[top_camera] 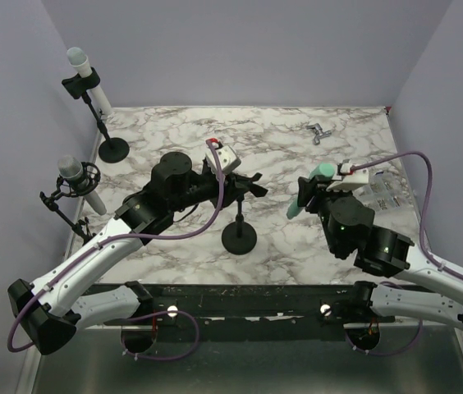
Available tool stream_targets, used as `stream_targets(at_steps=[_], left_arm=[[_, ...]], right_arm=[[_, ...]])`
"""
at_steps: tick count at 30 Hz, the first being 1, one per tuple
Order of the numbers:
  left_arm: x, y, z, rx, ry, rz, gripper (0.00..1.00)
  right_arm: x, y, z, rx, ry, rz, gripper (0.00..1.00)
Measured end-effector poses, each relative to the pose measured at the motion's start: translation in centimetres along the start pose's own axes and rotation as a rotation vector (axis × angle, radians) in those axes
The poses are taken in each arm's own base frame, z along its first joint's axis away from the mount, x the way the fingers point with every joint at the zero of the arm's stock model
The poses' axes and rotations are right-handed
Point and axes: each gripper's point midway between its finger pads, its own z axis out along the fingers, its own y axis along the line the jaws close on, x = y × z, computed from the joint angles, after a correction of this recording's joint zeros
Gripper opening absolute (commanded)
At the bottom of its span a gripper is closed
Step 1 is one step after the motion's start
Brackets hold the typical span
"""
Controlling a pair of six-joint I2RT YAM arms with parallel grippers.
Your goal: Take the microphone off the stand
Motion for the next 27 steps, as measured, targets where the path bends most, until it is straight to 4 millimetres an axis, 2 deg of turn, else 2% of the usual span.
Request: stream_targets(at_steps=[4,9,12,16,21,23,27], left_arm=[[0.0,-0.1,-0.1,0.001,0.002,0.001,0.59],[0.3,-0.2,-0.1,-0.004,0.011,-0.006,0.76],[0.0,-0.3,-0.3,-0.002,0.000,-0.002,0.83],[-0.5,-0.5,-0.8,-0.002,-0.015,0.003,0.91],[-1.5,-0.9,-1.6,0.000,-0.048,0.014,0.92],[-1.9,-1.0,-2.1,-0.004,-0.064,0.019,0.93],[-2.9,-1.1,-3.1,-0.017,-0.104,0.029,0.94]], right_arm=[[4.0,-1.2,0.2,0.066,0.096,-0.096,0.17],[9.3,-3.4,0.7,0.187,0.230,-0.274,0.15],[11.0,-5.6,1.4,0.276,0.291,-0.348,0.15],[11.9,-10.1,3.1,0.432,0.371,-0.373,0.15],[14.2,-14.8,5.4,0.576,0.531,-0.388,0.07],[16.2,-15.9,6.3,0.604,0.622,-0.425,0.05],[20.0,-16.8,7.6,0.632,0.776,-0.533,0.05]])
